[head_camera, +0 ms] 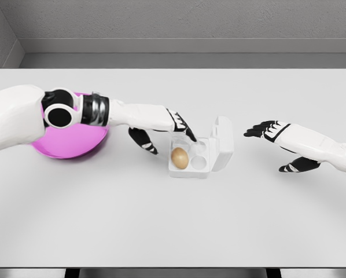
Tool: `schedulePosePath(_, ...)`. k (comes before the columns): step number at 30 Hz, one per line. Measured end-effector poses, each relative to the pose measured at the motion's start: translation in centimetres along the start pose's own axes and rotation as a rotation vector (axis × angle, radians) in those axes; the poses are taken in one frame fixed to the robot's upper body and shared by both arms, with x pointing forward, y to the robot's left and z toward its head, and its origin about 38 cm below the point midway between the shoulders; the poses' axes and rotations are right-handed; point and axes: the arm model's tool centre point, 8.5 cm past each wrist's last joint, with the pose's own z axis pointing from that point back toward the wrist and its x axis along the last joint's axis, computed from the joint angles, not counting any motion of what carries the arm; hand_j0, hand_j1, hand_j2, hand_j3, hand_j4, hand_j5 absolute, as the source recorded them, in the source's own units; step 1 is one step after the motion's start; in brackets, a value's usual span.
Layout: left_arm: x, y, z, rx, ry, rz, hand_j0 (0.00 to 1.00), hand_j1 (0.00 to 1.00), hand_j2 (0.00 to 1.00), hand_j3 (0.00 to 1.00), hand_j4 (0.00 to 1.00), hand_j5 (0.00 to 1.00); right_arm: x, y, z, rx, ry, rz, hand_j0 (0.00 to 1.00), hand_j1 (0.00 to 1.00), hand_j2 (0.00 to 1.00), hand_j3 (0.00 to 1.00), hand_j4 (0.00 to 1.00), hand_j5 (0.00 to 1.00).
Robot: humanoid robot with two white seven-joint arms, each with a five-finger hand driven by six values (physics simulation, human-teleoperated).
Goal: Pack egg into the box and close the box lid
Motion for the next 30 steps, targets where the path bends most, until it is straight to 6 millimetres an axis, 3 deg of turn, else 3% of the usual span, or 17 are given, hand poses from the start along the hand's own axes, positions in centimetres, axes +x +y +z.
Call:
schedulePosePath(4, -1.4, 0.5, 3.6, 0.063, 0.07, 0.013, 1.0, 1.0, 1.0, 1.0, 1.0, 1.0, 0.0, 0.0, 0.0, 0.0, 0.0, 0.0, 1.0, 1.0, 1.0, 1.0, 1.0, 1.0)
schedulePosePath(7, -2.4, -0.6, 6.3, 0.101, 0.123, 0.049, 1.0, 1.0, 1.0, 1.0, 1.0, 1.0, 0.0, 0.0, 0.0, 0.0, 0.0, 0.0, 1.0, 1.0, 1.0, 1.0, 1.0, 1.0)
schedulePosePath(9, -2.9, 0.1, 8.2, 0.136, 0.156, 0.047, 1.0, 1.0, 1.0, 1.0, 1.0, 1.0, 0.0, 0.0, 0.0, 0.0, 0.0, 0.0, 1.0, 1.0, 1.0, 1.0, 1.0, 1.0)
schedulePosePath(13, -3.4, -0.9, 10.5, 0.174, 0.199, 0.077, 1.0, 1.0, 1.0, 1.0, 1.0, 1.0, 0.0, 0.0, 0.0, 0.0, 0.0, 0.0, 1.0, 1.0, 1.0, 1.0, 1.0, 1.0)
schedulePosePath(16, -3.5, -0.2, 12.1, 0.21, 0.221, 0.071, 1.0, 1.0, 1.0, 1.0, 1.0, 1.0, 0.0, 0.0, 0.0, 0.0, 0.0, 0.0, 1.0, 1.0, 1.0, 1.0, 1.0, 1.0)
schedulePosePath(23, -3.6, -0.6, 14.0, 0.255, 0.248, 0.09, 1.0, 1.0, 1.0, 1.0, 1.0, 1.0, 0.0, 0.1, -0.1, 0.003, -0.003, 0.0, 1.0, 1.0, 1.0, 1.0, 1.0, 1.0)
schedulePosePath(30, -3.8, -1.7, 14.5, 0.265, 0.259, 0.116, 1.0, 1.0, 1.0, 1.0, 1.0, 1.0, 0.5, 0.4, -0.5, 0.018, -0.02, 0.003, 1.0, 1.0, 1.0, 1.0, 1.0, 1.0)
